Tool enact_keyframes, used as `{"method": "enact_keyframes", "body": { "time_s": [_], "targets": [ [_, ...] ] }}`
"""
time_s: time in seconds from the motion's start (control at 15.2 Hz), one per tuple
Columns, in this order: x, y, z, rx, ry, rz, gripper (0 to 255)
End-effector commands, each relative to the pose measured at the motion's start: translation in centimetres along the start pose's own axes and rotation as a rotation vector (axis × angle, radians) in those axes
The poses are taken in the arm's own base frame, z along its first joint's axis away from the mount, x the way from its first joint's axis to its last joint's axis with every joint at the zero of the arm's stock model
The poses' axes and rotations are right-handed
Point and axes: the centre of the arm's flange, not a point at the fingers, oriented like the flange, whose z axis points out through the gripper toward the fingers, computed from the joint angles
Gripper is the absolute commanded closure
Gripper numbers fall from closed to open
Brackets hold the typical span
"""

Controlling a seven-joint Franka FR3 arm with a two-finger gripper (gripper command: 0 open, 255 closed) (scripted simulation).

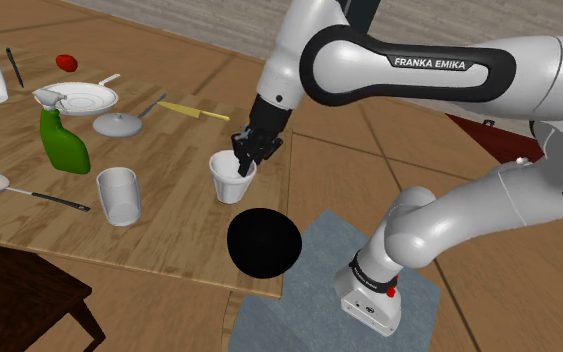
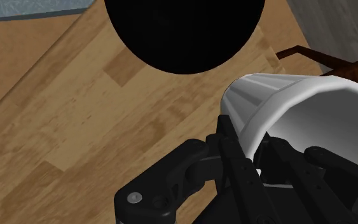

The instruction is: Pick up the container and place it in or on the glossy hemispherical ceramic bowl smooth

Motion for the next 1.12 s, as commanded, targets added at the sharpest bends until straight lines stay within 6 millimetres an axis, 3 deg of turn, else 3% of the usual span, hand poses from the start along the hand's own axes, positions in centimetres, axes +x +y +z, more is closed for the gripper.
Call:
{"method": "enact_keyframes", "body": {
  "time_s": [0.0, 0.46, 1.06],
  "targets": [
    [-2.3, 1.2, -0.6, 0.001, 0.000, 0.000, 255],
    [-9.9, 4.9, -2.8, 0.001, 0.000, 0.000, 255],
    [-10.0, 5.9, 1.8, 0.001, 0.000, 0.000, 255]
  ]
}}
